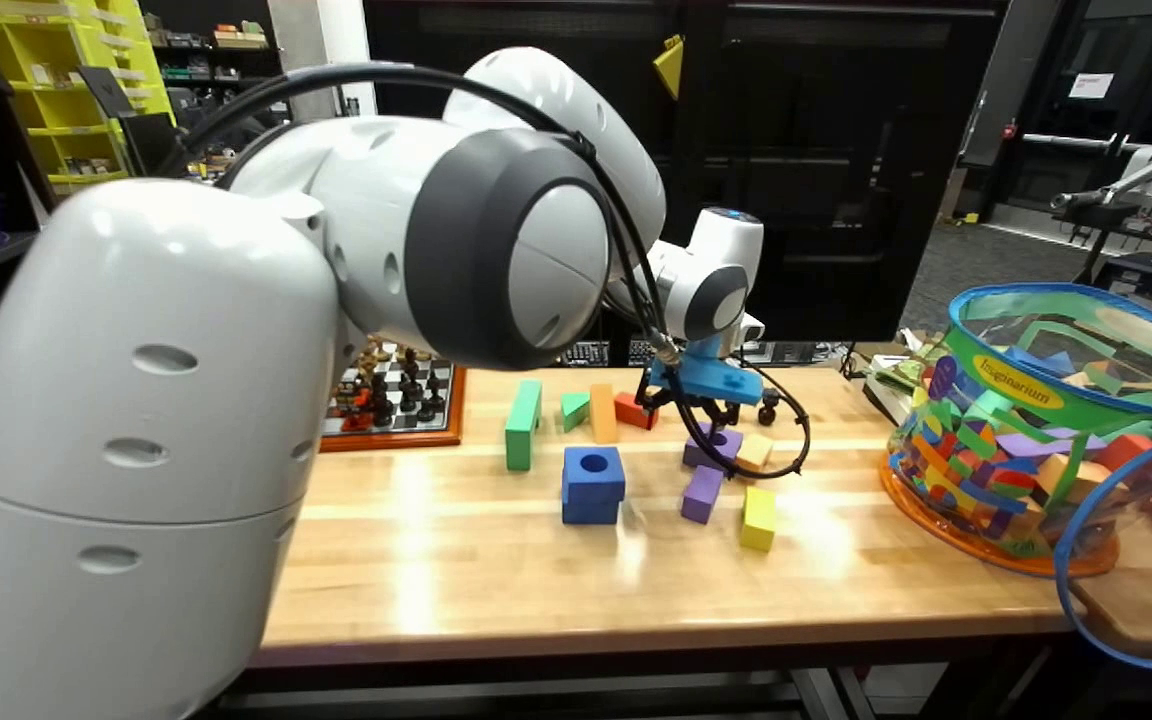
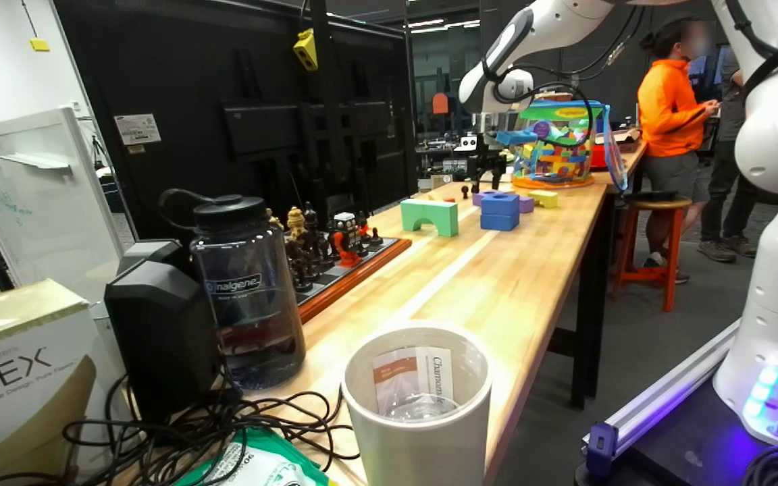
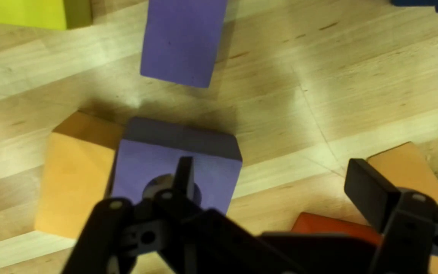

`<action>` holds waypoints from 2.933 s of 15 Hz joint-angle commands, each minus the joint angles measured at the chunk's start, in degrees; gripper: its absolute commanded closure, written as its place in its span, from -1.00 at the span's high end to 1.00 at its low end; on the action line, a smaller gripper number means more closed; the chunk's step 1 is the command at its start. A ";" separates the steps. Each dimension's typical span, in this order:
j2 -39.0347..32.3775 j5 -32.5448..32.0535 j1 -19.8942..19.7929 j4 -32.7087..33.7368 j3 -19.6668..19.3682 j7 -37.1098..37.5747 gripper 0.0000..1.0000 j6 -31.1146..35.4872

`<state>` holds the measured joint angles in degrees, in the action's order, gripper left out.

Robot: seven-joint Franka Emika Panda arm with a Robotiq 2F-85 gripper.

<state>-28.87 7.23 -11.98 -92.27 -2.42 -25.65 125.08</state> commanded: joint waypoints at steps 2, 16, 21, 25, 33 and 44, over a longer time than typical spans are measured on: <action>-2.48 -0.28 -1.02 4.05 0.83 0.04 1.00 -0.82; -6.74 0.00 -2.05 9.31 1.56 0.09 1.00 -2.45; -7.60 -0.02 -2.21 10.62 1.69 0.16 0.76 -3.68; -8.12 -0.03 -2.29 11.30 1.73 0.18 0.16 -4.52; -7.41 -0.50 -2.04 11.04 1.53 0.31 -0.89 -4.33; 4.02 -1.87 -0.68 -0.32 0.74 1.88 -0.87 0.29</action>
<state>-31.79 6.48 -13.17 -84.64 -1.68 -25.09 123.36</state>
